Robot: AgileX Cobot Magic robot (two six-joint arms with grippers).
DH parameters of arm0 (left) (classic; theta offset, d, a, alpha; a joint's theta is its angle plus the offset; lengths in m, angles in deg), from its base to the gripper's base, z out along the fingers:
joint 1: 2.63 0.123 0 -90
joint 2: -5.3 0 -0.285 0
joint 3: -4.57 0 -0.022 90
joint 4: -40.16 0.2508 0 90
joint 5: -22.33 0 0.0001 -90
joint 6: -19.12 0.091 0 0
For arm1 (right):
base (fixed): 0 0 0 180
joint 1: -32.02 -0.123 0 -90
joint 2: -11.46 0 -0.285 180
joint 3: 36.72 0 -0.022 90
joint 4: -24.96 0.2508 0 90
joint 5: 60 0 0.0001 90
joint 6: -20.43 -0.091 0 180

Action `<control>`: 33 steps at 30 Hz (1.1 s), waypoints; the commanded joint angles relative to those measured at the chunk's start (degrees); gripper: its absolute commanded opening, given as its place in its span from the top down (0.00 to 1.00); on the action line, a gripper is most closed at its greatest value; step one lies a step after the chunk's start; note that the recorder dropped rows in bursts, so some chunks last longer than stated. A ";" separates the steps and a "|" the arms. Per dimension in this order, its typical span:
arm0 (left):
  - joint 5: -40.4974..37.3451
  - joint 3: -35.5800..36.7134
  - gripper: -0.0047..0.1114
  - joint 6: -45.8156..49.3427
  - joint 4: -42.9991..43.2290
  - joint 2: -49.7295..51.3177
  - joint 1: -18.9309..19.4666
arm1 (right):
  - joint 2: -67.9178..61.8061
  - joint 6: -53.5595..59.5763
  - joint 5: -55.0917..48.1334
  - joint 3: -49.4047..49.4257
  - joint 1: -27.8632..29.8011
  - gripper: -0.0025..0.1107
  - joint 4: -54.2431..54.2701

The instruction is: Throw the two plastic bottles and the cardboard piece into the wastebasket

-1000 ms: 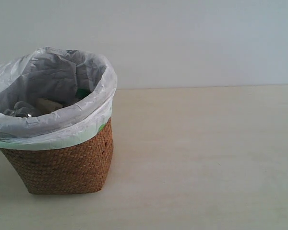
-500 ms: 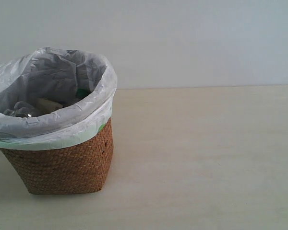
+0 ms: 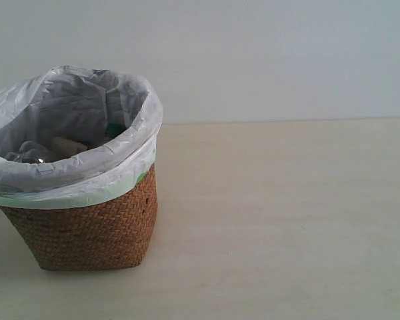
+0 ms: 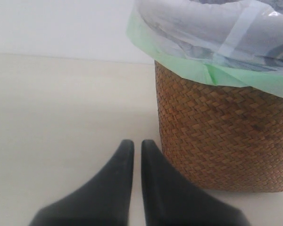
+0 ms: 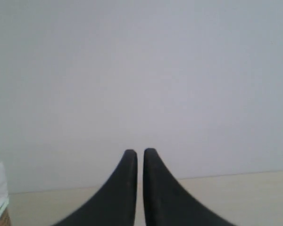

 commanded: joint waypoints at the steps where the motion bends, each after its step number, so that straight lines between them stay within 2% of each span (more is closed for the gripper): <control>1: 0.15 0.17 0.91 -0.50 0.11 -0.14 0.19 | 0.24 -0.06 0.49 0.19 3.21 0.97 -0.43; 16: 0.15 0.17 0.91 -0.50 0.11 -0.14 0.19 | 0.24 -0.06 0.49 0.35 3.11 0.97 -0.27; 24: 0.15 0.17 0.91 -0.50 0.11 -0.14 0.19 | 0.91 -0.06 2.05 0.33 3.11 0.97 9.17; 28: 0.15 0.17 0.91 -0.50 0.11 -0.14 0.19 | 0.91 -0.06 3.39 0.37 3.11 0.97 9.21; 33: 0.15 0.17 0.91 -0.50 0.11 -0.14 0.19 | 0.91 -0.06 16.71 7.85 3.11 0.97 11.96</control>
